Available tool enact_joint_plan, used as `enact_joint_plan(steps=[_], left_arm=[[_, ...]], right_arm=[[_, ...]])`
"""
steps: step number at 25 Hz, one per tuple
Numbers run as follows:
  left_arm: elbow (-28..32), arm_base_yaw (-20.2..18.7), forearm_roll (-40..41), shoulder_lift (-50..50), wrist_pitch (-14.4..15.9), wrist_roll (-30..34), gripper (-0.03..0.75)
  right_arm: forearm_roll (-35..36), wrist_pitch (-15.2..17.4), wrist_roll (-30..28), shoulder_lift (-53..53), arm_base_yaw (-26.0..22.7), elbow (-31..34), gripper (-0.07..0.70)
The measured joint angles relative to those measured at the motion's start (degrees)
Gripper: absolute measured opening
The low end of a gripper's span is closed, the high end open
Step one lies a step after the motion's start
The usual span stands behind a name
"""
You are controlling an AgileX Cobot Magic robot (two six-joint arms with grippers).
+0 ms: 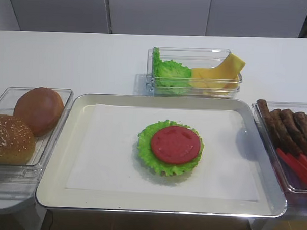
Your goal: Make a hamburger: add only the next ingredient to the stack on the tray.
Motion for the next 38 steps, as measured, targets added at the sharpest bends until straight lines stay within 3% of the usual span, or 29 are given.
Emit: enact_joint_plan(steps=[13,21,31,38], left_arm=[[0.0,0.0,0.0,0.0,0.0,0.0,0.341],[0.0,0.0,0.0,0.0,0.0,0.0,0.341],[0.0,0.0,0.0,0.0,0.0,0.0,0.341],[0.0,0.0,0.0,0.0,0.0,0.0,0.341]], right_arm=[[2.47,1.68,-3.02,-28.81,0.0,4.74,0.436],[1.35,1.64,-8.37,-29.72,0.0,9.92,0.481],[-0.3,-5.16,-10.19,-29.72,0.0,16.34,0.508],[0.39,-6.22,-10.19,-29.72,0.0,17.01,0.51]])
